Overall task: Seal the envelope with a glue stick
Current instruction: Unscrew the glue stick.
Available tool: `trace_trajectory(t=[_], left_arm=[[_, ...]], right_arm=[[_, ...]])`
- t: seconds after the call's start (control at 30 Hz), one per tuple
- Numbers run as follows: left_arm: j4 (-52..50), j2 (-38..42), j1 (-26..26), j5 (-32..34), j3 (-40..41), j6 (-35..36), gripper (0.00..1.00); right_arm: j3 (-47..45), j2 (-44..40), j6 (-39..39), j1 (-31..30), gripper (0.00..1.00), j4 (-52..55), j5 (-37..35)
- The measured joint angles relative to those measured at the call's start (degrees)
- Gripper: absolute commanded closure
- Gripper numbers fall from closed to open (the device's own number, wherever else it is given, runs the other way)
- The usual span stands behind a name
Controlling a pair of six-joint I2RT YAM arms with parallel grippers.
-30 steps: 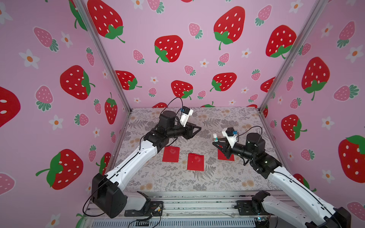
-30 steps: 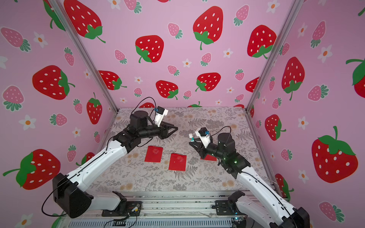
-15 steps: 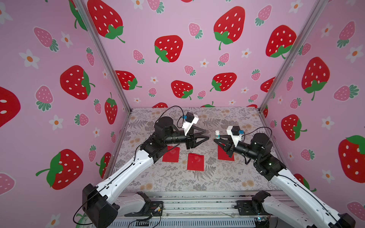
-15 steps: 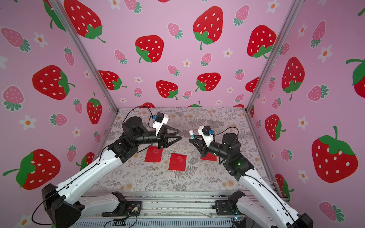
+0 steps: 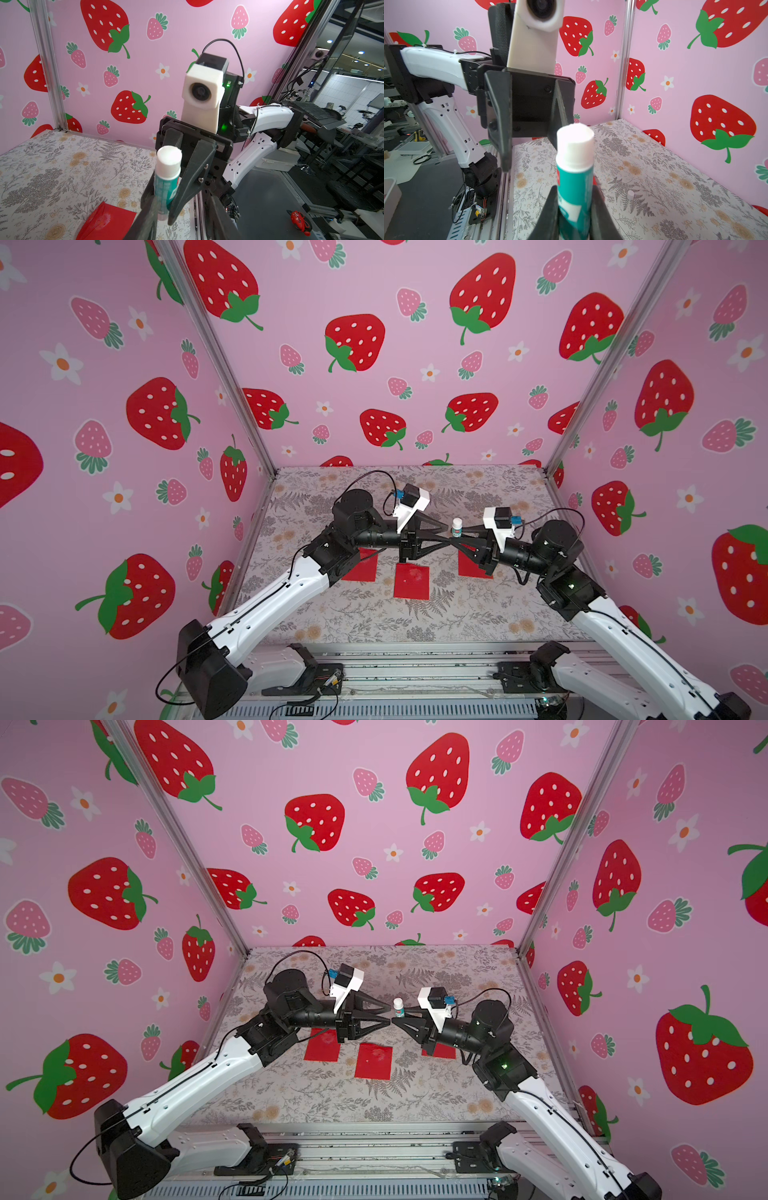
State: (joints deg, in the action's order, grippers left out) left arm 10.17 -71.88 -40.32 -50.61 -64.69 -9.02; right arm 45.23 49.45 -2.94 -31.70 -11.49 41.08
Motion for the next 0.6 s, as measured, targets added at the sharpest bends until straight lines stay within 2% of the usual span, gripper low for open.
trace_trajectory(t=[0.33,0.6], left_arm=[[0.0,-2.8,-1.1,-0.4,-2.9,0.8,0.65],[-0.2,-3.2,-1.4,-0.4,-3.8,1.2,0.63]], right_arm=[[0.3,0.0,-0.7,0.2,1.00,-1.4,1.6],[0.4,0.0,-0.8,0.3,1.00,-2.4,1.7]])
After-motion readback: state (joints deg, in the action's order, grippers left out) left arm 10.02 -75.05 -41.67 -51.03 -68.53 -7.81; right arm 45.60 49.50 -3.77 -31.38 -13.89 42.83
